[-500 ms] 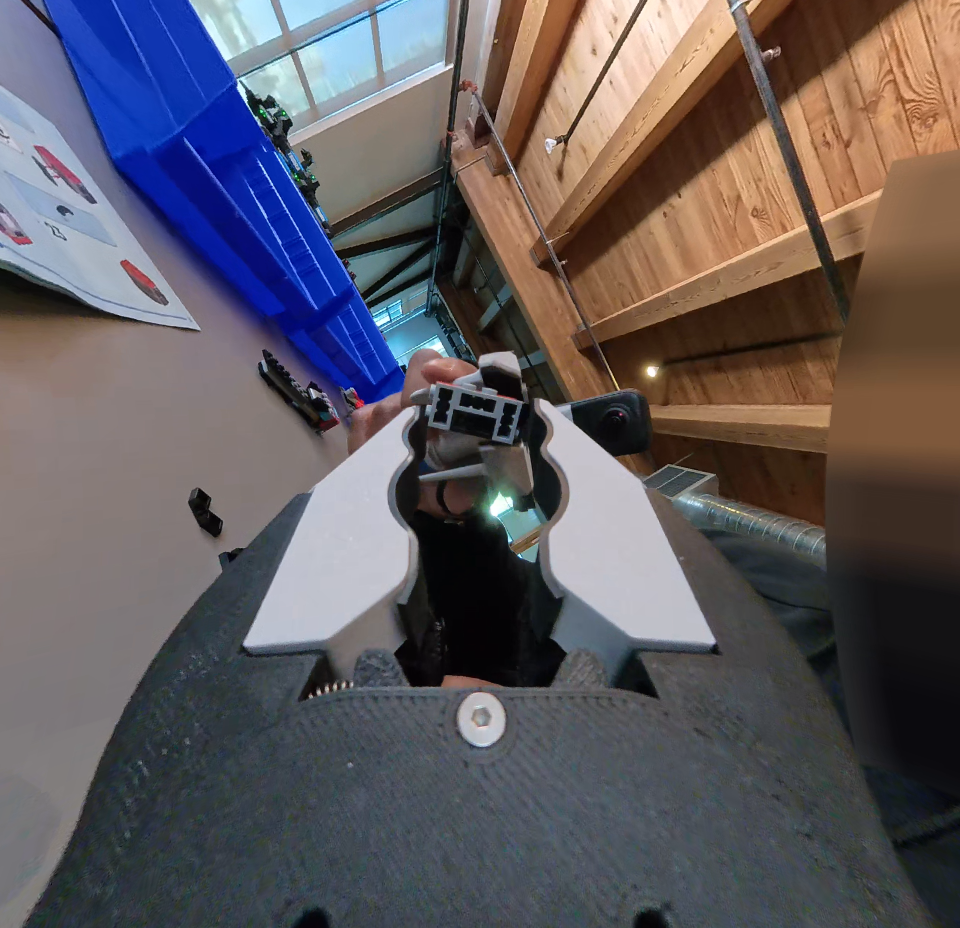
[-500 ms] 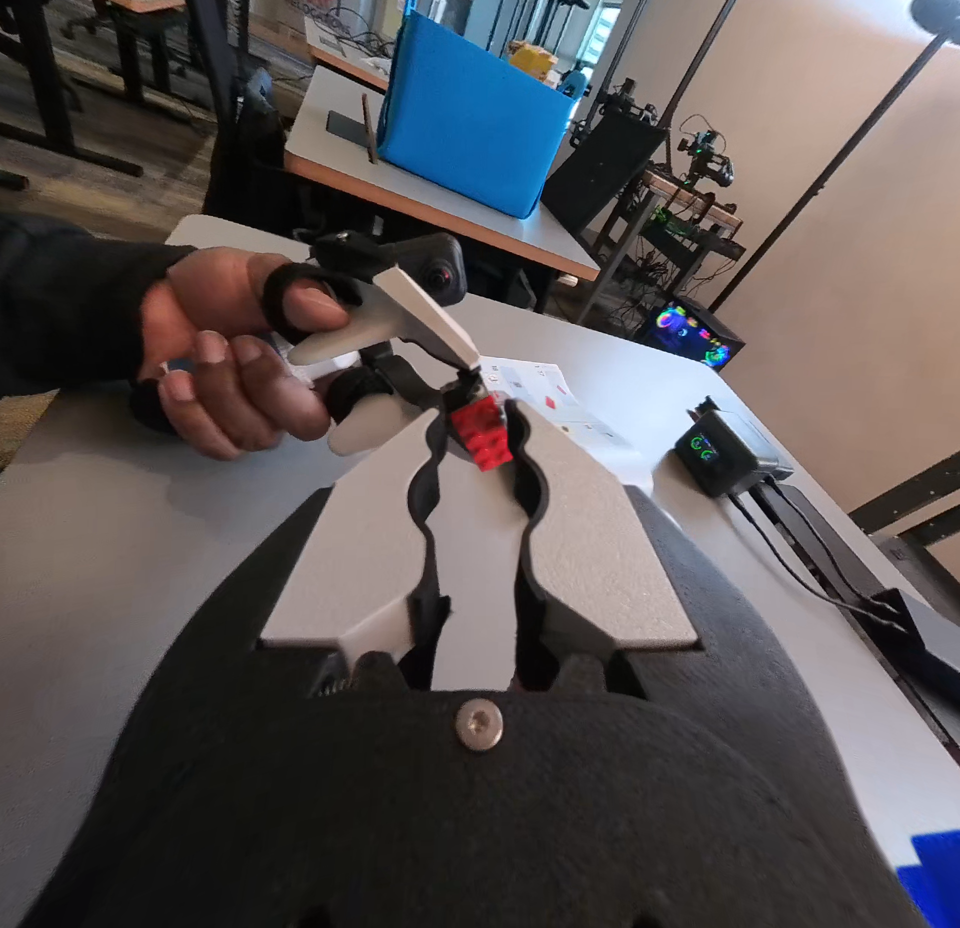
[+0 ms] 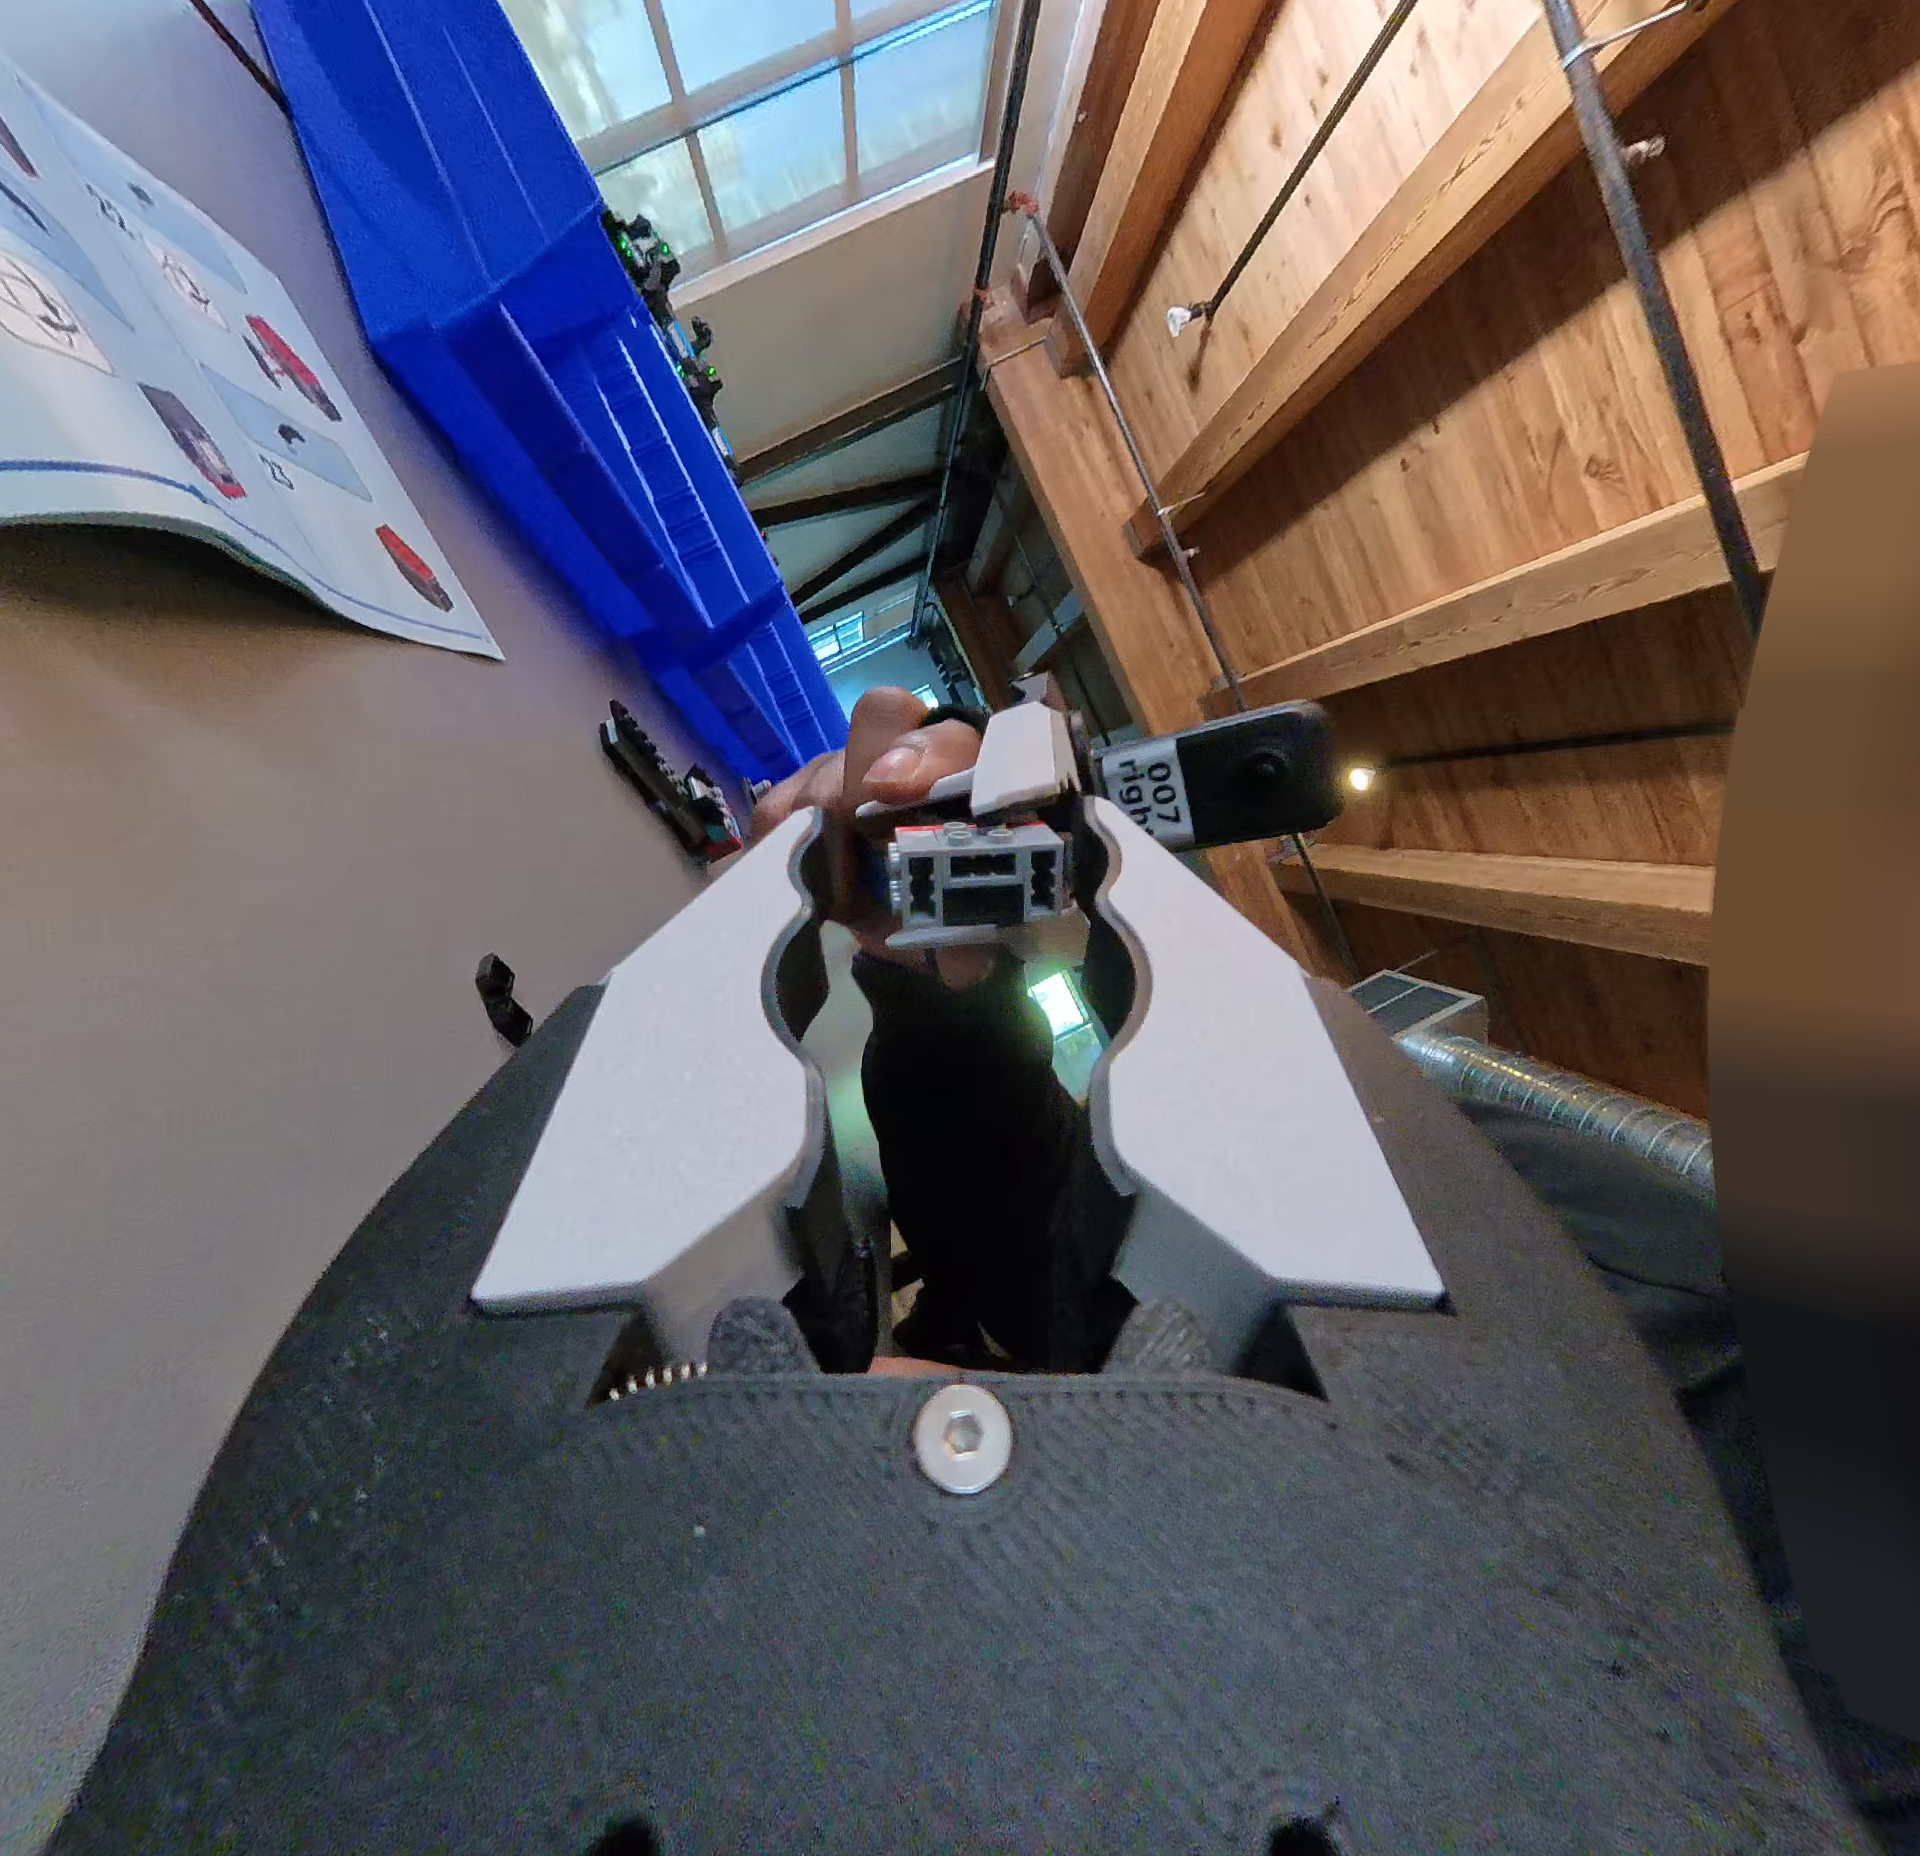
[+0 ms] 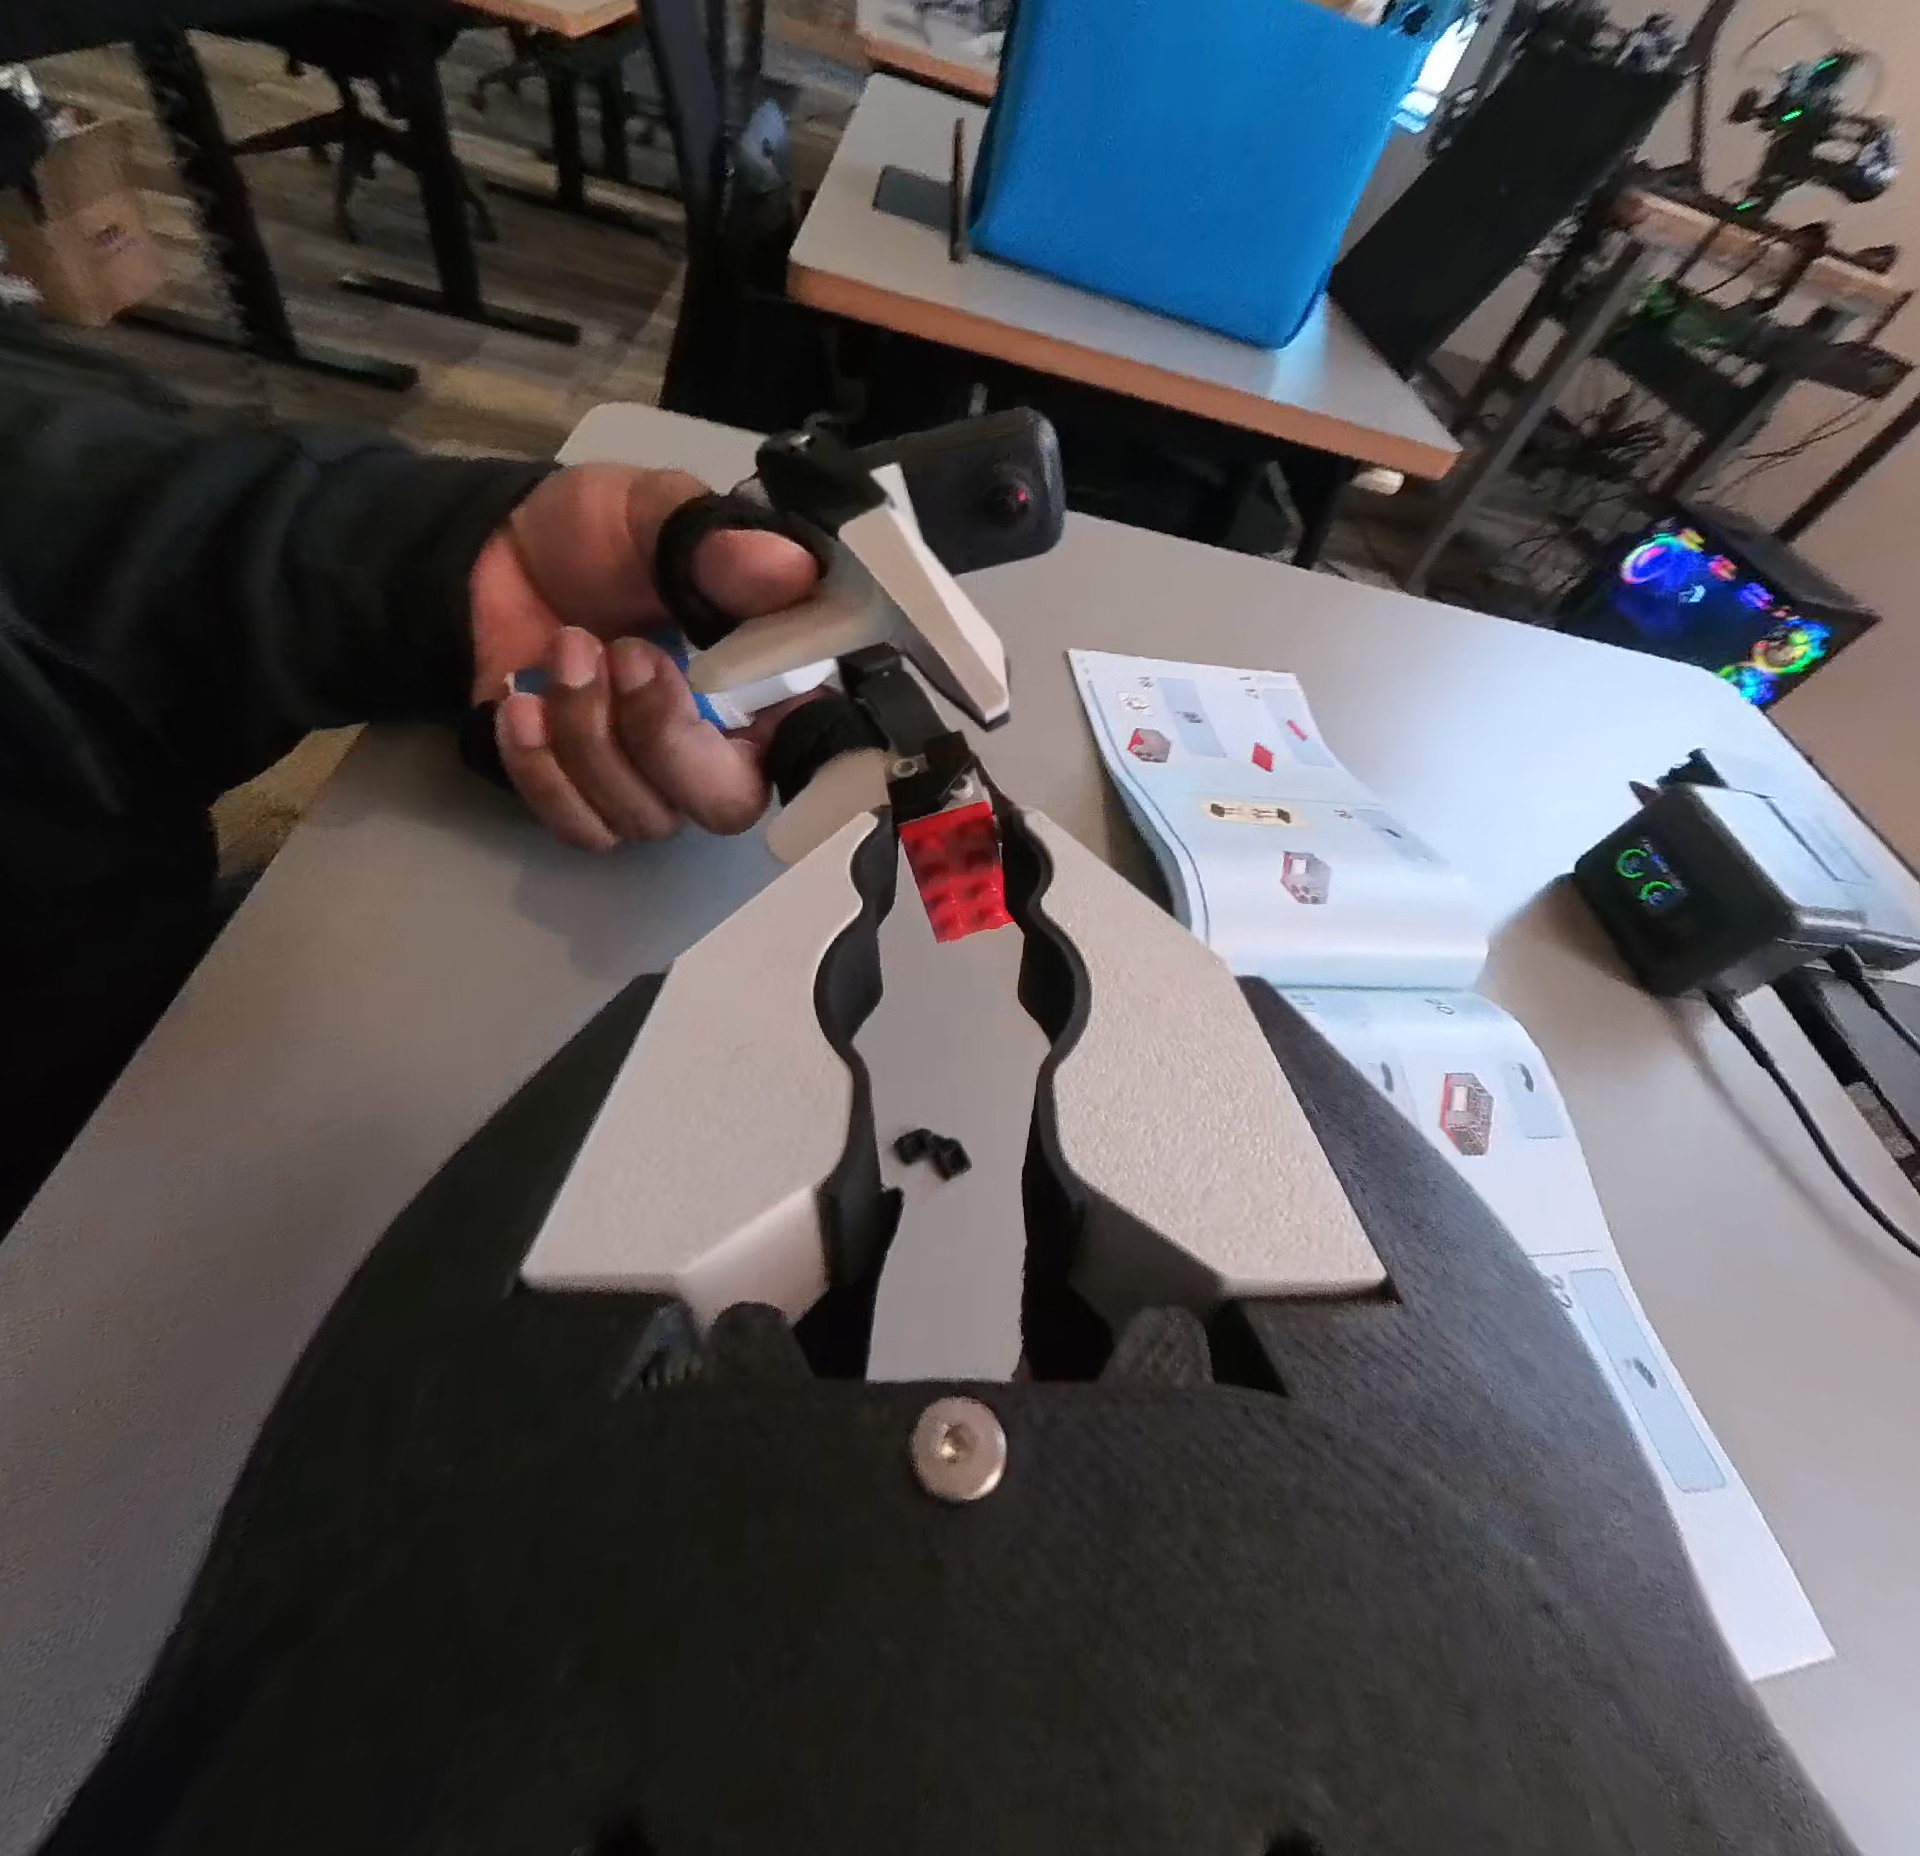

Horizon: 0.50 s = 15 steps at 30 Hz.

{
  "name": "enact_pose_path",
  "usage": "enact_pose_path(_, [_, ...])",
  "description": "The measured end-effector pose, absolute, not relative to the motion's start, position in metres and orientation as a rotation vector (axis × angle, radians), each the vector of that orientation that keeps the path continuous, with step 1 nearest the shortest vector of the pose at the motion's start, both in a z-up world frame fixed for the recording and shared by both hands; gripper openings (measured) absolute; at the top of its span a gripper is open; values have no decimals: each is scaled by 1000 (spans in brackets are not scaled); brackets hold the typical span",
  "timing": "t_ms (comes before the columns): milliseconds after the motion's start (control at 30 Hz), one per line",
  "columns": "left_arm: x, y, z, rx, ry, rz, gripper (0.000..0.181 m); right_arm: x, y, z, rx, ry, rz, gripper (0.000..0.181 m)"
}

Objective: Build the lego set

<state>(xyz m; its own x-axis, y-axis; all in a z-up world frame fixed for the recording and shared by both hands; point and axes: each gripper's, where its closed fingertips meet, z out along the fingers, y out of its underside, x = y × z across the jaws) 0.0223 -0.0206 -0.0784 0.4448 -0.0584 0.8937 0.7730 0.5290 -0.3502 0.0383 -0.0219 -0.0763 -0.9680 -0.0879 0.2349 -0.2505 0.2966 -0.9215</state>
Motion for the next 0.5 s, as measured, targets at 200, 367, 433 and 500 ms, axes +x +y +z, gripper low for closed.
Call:
enact_pose_path(200, [23,-15,-82,-901,-991,-613,47,40,-24,-79,422,-2475,1723,21])
enact_pose_path(367, [23,-15,-82,-894,-991,-620,47,40,-26,-78,469,-2502,1738,21])
enact_pose_path(433, [23,-16,-82,-891,-994,-622,47,40,-26,-78,482,-2513,1740,21])
enact_pose_path(500, [22,-16,-83,-889,-998,-622,48,40,-26,-78,493,-2522,1740,21])
